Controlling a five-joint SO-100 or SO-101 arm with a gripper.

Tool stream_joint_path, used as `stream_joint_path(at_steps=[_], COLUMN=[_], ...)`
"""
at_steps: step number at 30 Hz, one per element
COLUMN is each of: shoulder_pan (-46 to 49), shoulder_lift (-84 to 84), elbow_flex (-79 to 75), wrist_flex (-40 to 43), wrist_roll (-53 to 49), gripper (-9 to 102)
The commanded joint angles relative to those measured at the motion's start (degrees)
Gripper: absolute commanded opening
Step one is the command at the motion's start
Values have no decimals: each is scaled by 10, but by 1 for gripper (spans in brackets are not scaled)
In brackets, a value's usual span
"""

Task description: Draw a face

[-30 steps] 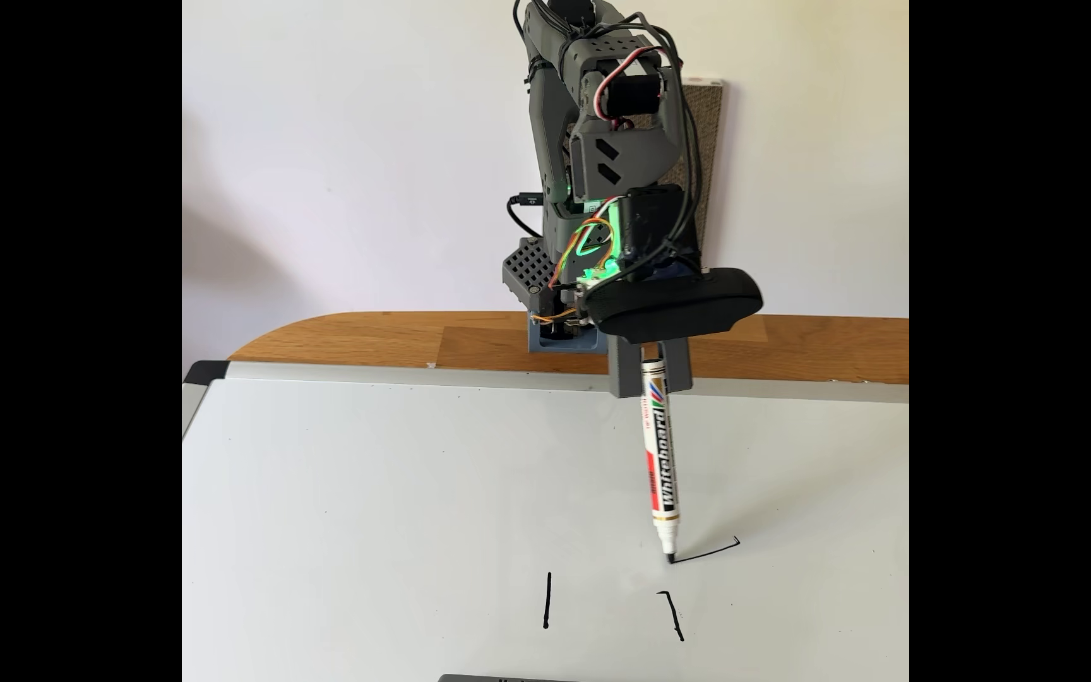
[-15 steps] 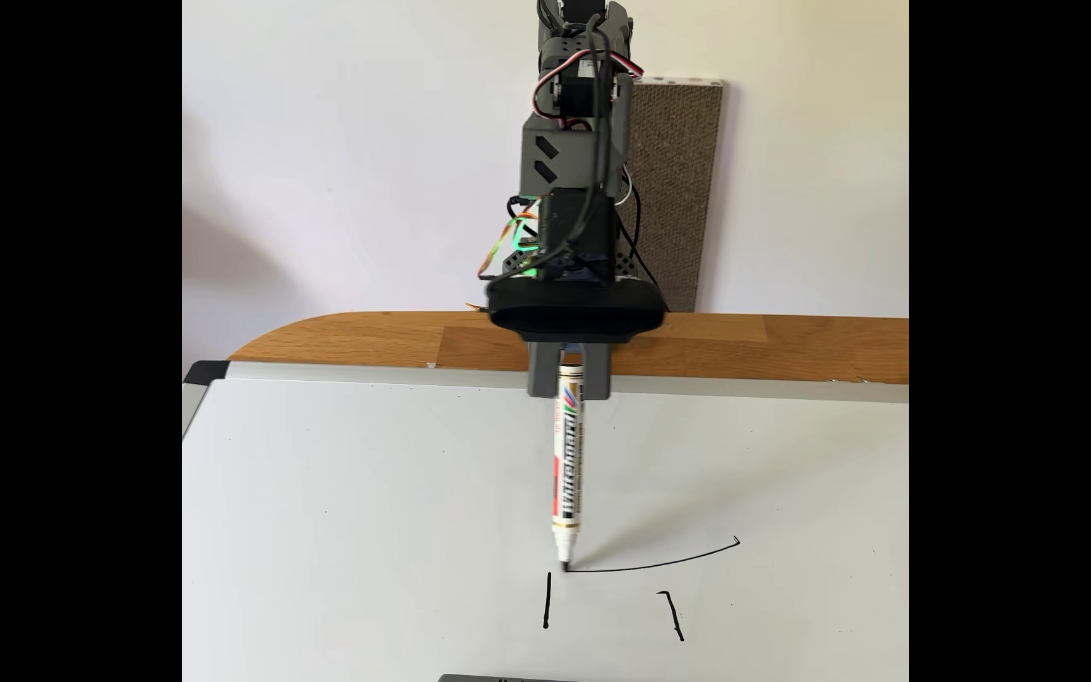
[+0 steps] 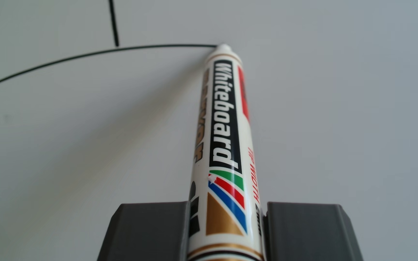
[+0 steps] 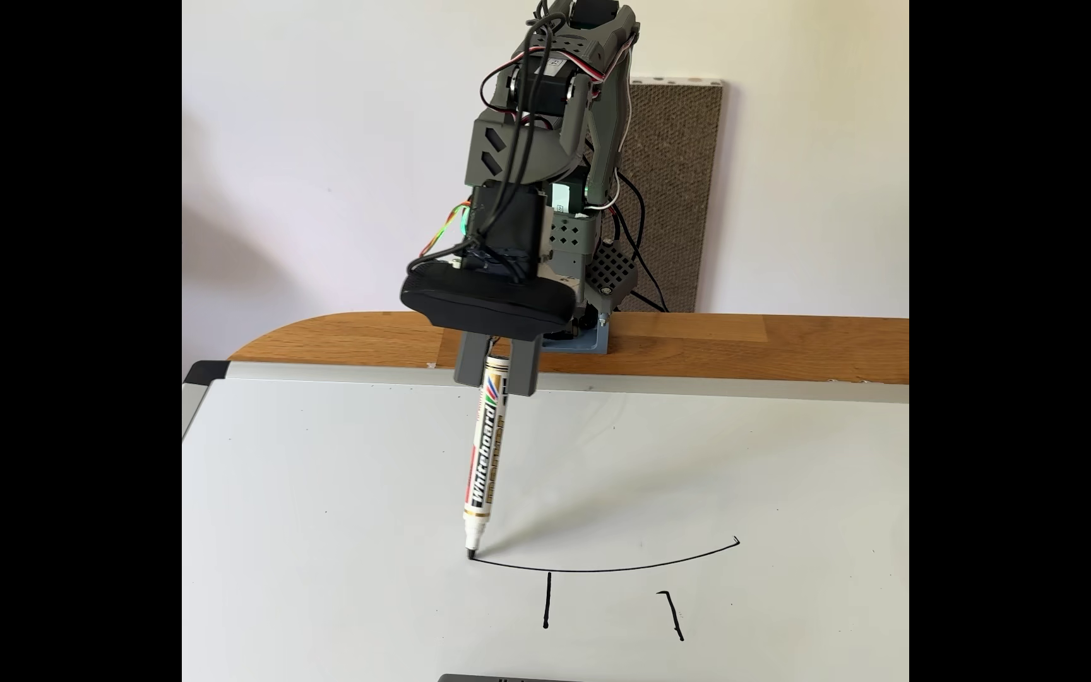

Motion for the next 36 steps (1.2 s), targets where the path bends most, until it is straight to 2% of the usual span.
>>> stream_joint_path(at_steps=[1, 15, 25, 32, 36], shoulder_pan=[15, 25, -55, -116, -121], shoulder_lift=[17, 24, 24, 36, 90], elbow_flex=[-9, -30, -165, -264, -275], wrist_flex=[-2, -4, -1, 83, 87], wrist_roll=[-4, -3, -3, 7, 7], gripper=[-1, -1, -1, -1, -1])
